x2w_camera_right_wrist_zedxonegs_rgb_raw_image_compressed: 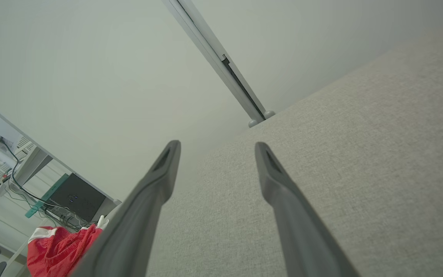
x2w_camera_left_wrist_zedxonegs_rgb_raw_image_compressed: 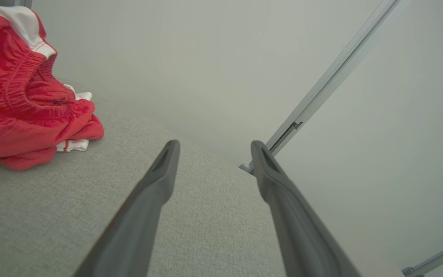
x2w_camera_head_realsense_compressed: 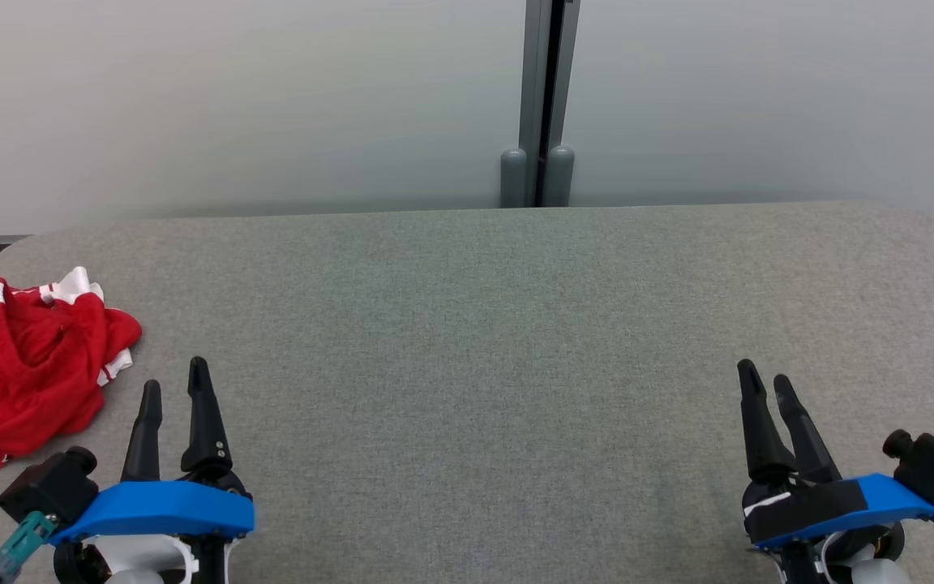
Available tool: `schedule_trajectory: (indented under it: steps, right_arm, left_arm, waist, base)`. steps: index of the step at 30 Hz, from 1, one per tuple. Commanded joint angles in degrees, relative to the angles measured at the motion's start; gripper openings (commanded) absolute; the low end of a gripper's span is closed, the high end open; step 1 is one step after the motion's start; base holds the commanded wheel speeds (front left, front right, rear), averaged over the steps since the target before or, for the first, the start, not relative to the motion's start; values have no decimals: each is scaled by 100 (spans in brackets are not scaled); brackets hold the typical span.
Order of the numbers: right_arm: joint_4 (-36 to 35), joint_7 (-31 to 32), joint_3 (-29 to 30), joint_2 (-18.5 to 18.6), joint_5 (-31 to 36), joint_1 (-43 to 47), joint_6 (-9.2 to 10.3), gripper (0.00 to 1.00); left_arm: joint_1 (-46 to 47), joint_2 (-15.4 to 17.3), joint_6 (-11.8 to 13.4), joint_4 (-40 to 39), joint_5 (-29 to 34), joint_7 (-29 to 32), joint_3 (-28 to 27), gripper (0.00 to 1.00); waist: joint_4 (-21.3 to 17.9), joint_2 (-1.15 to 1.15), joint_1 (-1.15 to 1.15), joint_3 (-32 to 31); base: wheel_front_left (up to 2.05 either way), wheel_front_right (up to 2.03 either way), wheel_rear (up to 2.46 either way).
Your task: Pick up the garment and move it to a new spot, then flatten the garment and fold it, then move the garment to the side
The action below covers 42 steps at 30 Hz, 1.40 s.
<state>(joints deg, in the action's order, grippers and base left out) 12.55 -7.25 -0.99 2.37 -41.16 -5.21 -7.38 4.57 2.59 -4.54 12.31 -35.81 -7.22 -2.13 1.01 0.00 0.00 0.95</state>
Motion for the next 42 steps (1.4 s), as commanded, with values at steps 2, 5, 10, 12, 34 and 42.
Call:
schedule_trajectory:
  steps: [2, 5, 10, 12, 34, 42]
  right_arm:
    - [-24, -64, -15, 49, 242, -124, -10, 100]
    - [8, -111, -36, 50, 485, -135, -11, 100]
    - [75, -186, -68, 53, 830, -172, -11, 100]
    - [113, -221, -76, 54, 974, -191, -12, 100]
    - [469, -504, -142, 64, 2255, -254, -14, 100]
    - [555, -604, -182, 67, 2638, -273, -16, 100]
  left_arm:
    - [128, 42, 25, -29, 233, -70, 27, 100]
    - [147, 53, 21, 28, 433, -114, 38, 100]
    - [196, 57, -3, 112, 713, -188, 56, 100]
    - [211, 60, -4, 136, 831, -216, 66, 100]
    - [245, 133, 113, 534, 1938, -511, 118, 100]
    - [232, 148, 199, 620, 2268, -563, 151, 100]
  waist:
    - [3, 0, 0, 2]
    - [8, 0, 0, 7]
    - [21, 0, 0, 21]
    - [25, 0, 0, 23]
    - [92, 0, 0, -24]
    - [112, 0, 0, -56]
  base:
    - [0, 0, 0]
    - [0, 0, 0]
    - [0, 0, 0]
    - [0, 0, 0]
    - [0, 0, 0]
    - [0, 0, 0]
